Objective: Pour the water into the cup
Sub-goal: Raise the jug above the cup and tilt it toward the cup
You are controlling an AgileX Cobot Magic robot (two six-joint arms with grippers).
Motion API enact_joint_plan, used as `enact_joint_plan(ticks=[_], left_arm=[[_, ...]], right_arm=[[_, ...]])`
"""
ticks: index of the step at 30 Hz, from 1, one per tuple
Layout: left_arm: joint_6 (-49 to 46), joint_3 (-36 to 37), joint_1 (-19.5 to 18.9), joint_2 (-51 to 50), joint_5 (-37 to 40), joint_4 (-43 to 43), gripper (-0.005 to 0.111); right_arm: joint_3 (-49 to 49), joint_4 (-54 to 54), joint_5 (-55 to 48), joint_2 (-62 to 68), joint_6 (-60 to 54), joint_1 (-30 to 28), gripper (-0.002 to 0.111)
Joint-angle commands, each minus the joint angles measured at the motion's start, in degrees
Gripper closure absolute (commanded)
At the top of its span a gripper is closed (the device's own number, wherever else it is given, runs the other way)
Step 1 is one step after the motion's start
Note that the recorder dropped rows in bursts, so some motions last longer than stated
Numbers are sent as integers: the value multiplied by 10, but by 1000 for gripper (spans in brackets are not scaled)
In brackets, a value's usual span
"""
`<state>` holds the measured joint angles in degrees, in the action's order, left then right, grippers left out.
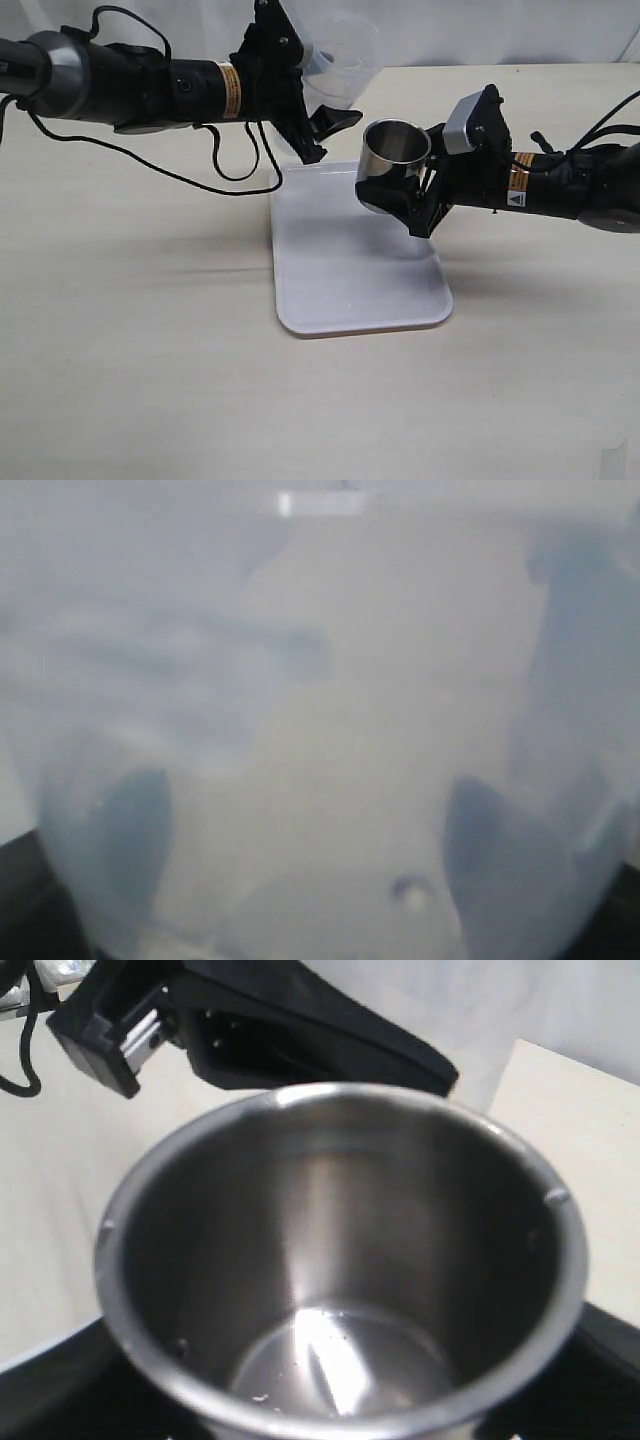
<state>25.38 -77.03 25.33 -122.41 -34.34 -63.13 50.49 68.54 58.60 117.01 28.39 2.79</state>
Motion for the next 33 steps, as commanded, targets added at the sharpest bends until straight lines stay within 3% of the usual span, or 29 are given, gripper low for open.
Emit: enact_joint_plan(ticks=[1,8,33], left_arm=[[-21,-20,13,9,32,8,107],[-71,-20,30,9,75,8,107],[-223,-20,31,26,87,16,107]], right_arm=[[0,-2,13,-7,-5,0,104],[0,-2,13,-7,-5,0,104],[8,-32,6,20,-36,0,104]])
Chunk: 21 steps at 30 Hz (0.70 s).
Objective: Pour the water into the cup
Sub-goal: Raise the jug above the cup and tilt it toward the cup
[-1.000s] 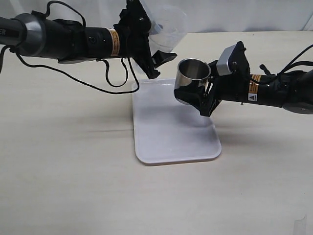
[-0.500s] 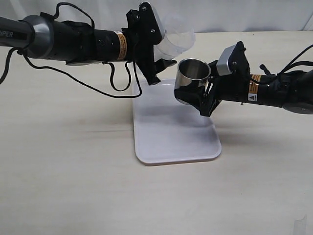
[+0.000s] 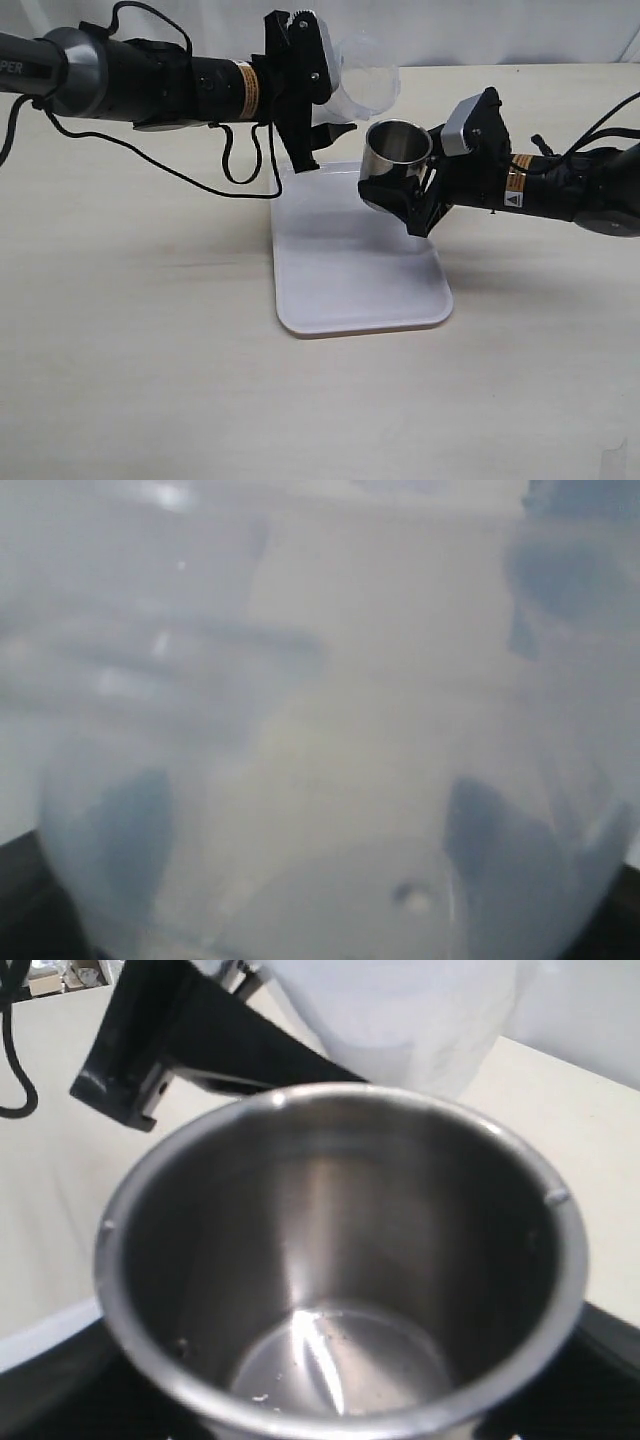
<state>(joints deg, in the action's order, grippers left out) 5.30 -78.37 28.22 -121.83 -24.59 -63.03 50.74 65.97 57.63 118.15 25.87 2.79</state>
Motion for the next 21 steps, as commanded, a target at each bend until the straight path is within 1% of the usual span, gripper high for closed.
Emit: enact_joint_plan(ticks=[1,4,9,13,21], left_arm=[[-25,-7,2,20,-10,14,107],[-36,-7,2,20,-5,12,107],[-68,-7,2,20,-5,12,107],[-75,-7,8,20,-5,12,107],[-119,-7,19,20,5,12,107]], right_arm=[[5,-7,24,14,-10,0,104],[5,-7,49,21,-12,0,104],[5,-7,50,22,-14,0,104],[5,-5,50,22,-14,0,104],[5,1,50,22,-14,0,104]])
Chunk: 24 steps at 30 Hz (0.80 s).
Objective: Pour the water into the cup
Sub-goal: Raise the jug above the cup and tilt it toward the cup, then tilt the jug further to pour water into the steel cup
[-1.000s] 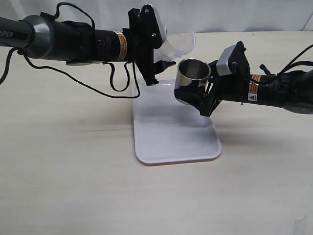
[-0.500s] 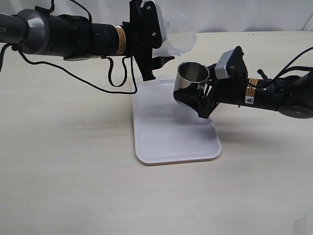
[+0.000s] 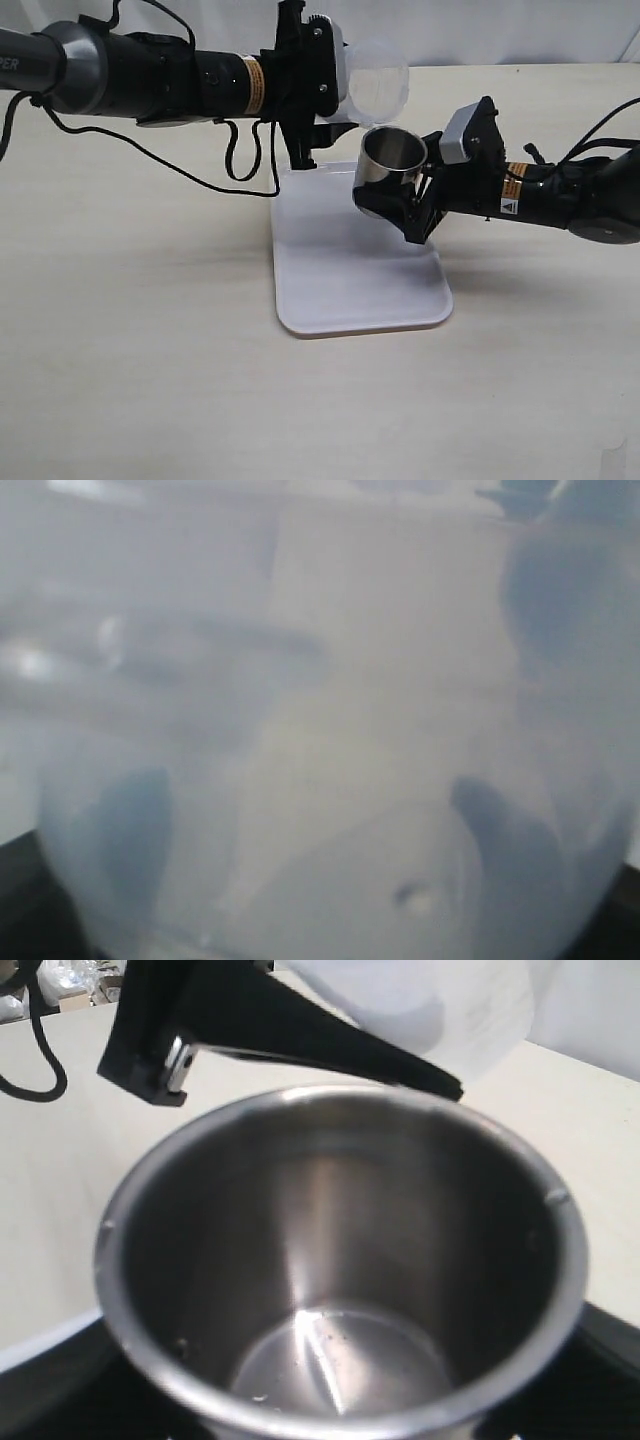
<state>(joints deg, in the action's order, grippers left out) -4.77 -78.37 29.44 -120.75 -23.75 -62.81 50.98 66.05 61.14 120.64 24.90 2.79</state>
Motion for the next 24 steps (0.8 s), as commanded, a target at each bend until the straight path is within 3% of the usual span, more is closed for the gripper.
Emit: enact_joint_plan(ticks=[1,24], left_arm=[[-19,-7,6,9,-4,10,107],[-147,-7,6,9,24,10,107]], right_arm=[[3,0,15,-2,-4,0,104],[10,34,15,7,-20,0,104]])
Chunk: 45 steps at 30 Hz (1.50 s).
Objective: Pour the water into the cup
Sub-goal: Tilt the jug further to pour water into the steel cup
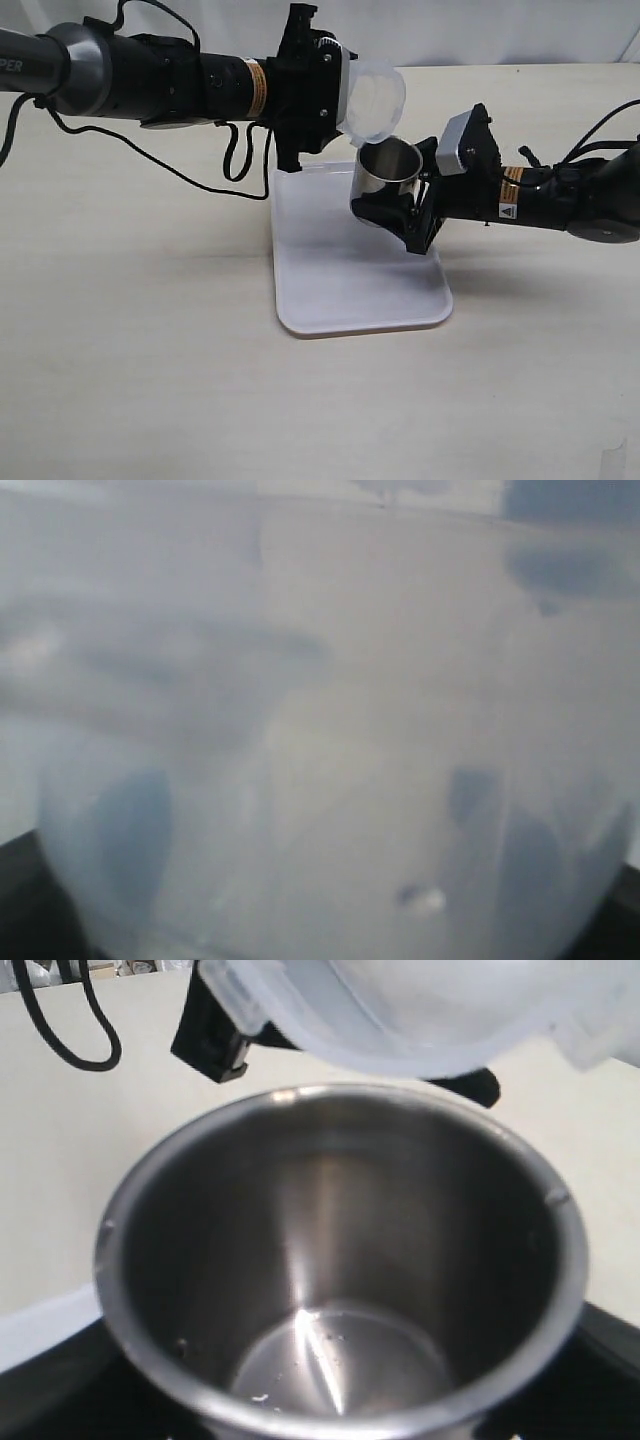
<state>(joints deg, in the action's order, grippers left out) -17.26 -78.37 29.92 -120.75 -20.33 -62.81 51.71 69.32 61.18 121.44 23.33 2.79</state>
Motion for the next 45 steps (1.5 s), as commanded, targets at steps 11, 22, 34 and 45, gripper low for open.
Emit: enact_joint_plan(ticks=[11,22,34,45], left_arm=[[-60,-7,2,9,-10,11,107],[-88,-7,2,9,-10,11,107],[-153,-7,2,9,-9,52,107],[-240,-7,10,9,-15,100,107]], right_arm=[[3,3,15,-1,-5,0,104],[3,6,15,-1,-5,0,104],[3,6,15,-1,-5,0,104],[3,8,15,-1,-5,0,104]])
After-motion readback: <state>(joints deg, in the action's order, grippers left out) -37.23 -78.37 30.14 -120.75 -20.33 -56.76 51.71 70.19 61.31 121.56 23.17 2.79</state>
